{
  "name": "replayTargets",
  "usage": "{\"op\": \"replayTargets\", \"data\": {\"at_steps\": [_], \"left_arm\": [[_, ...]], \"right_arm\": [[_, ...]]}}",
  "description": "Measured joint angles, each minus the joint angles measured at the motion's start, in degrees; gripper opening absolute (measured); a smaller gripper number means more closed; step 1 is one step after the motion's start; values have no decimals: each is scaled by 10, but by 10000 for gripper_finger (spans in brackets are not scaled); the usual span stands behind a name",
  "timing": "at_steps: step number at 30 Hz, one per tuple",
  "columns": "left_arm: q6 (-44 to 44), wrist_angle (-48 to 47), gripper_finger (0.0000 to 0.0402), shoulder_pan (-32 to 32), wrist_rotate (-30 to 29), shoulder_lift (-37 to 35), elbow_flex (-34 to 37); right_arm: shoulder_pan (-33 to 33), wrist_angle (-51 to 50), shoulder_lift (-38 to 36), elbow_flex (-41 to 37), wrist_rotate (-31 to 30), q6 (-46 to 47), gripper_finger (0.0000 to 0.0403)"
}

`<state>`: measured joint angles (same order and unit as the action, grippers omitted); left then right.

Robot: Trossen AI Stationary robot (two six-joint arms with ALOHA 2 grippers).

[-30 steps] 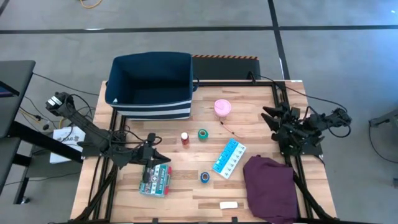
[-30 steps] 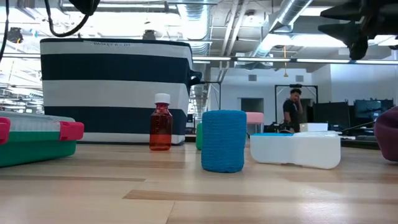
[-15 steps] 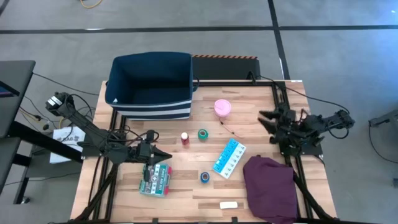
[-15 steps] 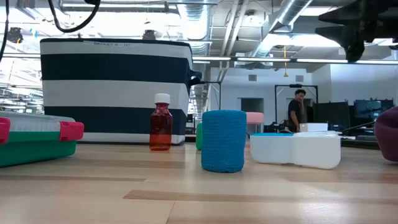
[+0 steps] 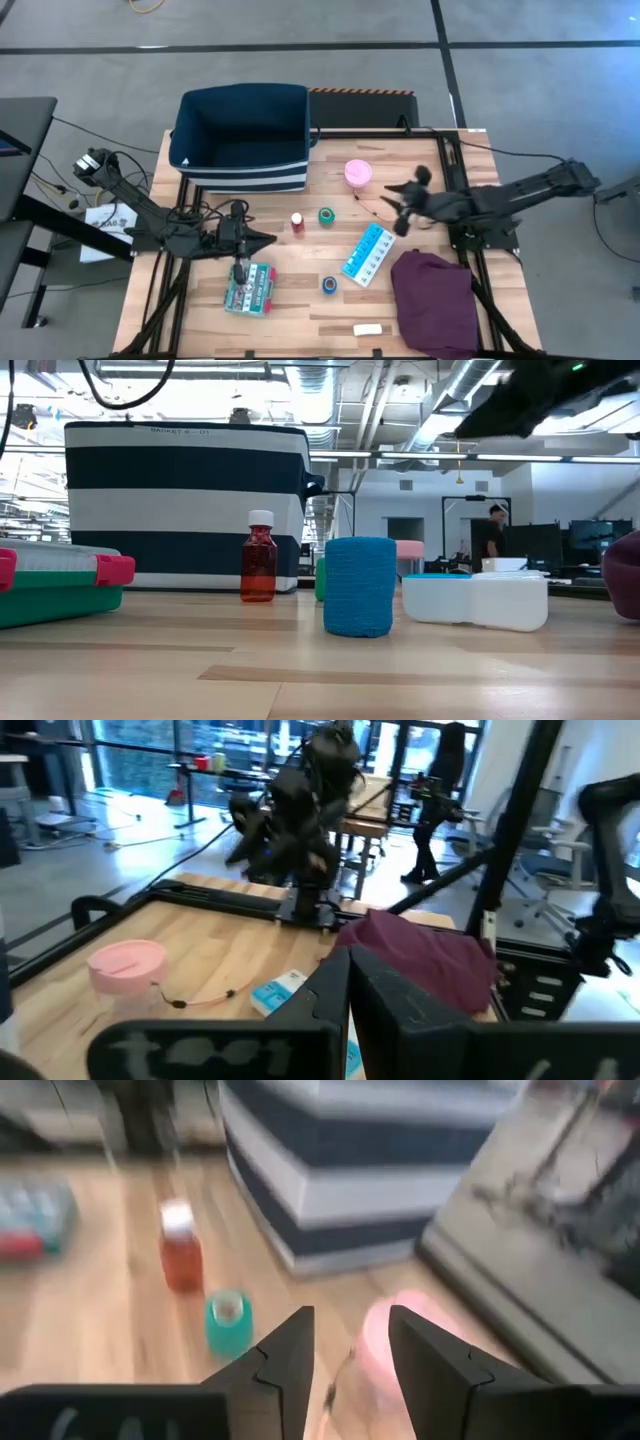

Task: Pick & place medical supplies in basket/bin
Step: Put the pink container into the blue bin

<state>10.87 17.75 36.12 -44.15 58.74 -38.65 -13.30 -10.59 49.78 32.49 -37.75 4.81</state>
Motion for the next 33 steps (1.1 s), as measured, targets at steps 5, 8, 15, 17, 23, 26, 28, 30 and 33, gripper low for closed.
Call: {"op": "replayTargets", "data": {"at_steps": [5, 8, 15, 17, 23, 26, 28, 30, 33], "left_arm": [[1, -2, 0, 0, 0, 0, 0], [2, -2, 0, 0, 2, 0, 0], [2, -3, 0, 0, 2, 0, 0], [2, -4, 0, 0, 3, 0, 0], [2, -8, 0, 0, 2, 0, 0], [2, -8, 0, 0, 3, 0, 0], [3, -8, 0, 0, 3, 0, 0], [3, -8, 0, 0, 3, 0, 0], [4, -8, 0, 0, 3, 0, 0]], "right_arm": [[51, -28, 163, 64, 67, 21, 137], [86, -50, 239, 98, 118, 54, 153], [149, -122, 356, 157, 158, 147, 182], [153, -137, 377, 168, 157, 173, 185], [153, -136, 432, 186, 154, 188, 178], [154, -140, 452, 193, 148, 210, 172], [157, -141, 462, 202, 133, 248, 168], [157, -152, 463, 207, 123, 287, 165], [156, -150, 462, 212, 122, 327, 160]]}}
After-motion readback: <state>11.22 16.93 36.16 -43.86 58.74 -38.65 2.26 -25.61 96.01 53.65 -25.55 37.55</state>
